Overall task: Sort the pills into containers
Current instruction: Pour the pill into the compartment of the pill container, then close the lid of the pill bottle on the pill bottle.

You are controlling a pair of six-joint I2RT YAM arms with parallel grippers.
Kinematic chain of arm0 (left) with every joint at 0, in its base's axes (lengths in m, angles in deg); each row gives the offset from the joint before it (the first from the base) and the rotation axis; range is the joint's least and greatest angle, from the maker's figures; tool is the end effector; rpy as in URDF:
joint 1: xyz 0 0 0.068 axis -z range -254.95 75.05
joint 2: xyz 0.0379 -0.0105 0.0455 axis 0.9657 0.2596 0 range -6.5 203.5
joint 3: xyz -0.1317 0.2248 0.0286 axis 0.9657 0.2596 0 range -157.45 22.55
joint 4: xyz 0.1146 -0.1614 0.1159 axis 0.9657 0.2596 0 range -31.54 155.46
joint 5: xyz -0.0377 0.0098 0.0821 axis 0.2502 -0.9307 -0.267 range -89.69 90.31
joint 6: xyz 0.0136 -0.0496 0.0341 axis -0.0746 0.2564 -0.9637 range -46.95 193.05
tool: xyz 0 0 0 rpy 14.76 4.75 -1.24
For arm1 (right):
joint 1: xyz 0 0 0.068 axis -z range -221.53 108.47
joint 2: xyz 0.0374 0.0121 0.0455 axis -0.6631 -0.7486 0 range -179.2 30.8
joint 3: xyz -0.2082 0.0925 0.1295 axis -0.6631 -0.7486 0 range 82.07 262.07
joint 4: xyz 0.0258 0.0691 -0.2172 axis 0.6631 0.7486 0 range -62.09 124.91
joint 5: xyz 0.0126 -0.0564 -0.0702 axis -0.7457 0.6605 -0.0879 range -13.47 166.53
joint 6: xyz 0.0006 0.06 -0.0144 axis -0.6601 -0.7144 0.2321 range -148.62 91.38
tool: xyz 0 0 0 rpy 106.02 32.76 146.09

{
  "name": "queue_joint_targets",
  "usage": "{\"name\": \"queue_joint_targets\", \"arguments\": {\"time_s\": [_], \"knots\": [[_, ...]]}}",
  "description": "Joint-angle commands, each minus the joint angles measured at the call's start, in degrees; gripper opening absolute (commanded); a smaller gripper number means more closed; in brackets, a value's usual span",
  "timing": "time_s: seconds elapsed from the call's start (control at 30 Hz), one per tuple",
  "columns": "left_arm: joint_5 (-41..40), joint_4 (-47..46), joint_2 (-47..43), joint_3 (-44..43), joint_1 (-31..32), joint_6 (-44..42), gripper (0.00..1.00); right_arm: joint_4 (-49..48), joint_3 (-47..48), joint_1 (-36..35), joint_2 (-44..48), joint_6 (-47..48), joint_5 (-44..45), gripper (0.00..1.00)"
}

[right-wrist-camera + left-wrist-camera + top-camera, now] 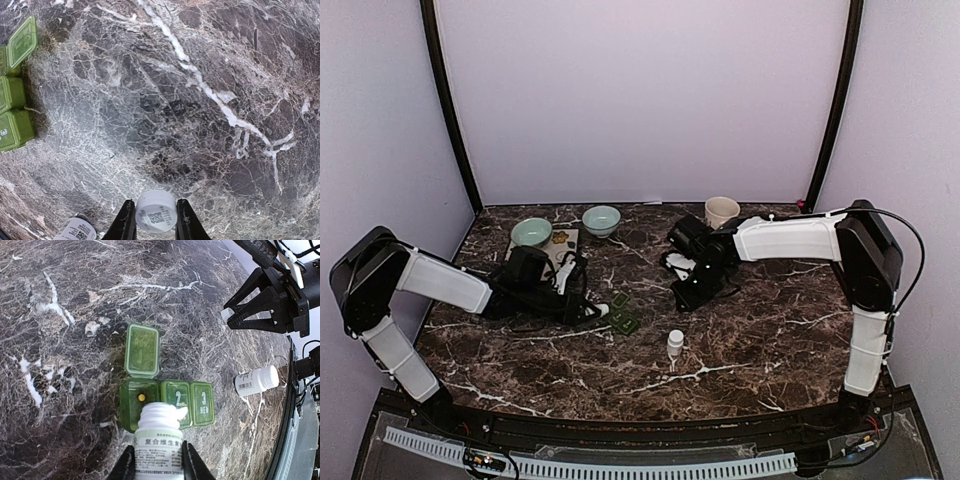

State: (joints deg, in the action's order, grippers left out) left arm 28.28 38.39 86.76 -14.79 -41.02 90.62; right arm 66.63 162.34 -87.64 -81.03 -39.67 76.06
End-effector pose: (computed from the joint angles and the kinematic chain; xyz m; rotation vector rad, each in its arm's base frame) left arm 0.2328 -0.1830 0.1580 0.6141 2.2236 -1.0216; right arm 0.2531 0.2636 0.1756 -0.8550 2.7007 0.2457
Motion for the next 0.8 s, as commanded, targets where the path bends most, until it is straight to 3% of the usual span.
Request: {"name": "queue_joint_targets", "arguments": {"time_s": [0.0,0.77], "knots": [[0.5,-3.2,-2.7,1.2,0.3,0.4,0.00,-1.3,-0.6,-0.1,2.3,-0.6,-0.5,0.00],[6.0,-23.3,-9.6,6.8,0.2,9.4,0.00,-1.6,0.9,0.4,4.3,-1.3,-2.3,0.00]]}}
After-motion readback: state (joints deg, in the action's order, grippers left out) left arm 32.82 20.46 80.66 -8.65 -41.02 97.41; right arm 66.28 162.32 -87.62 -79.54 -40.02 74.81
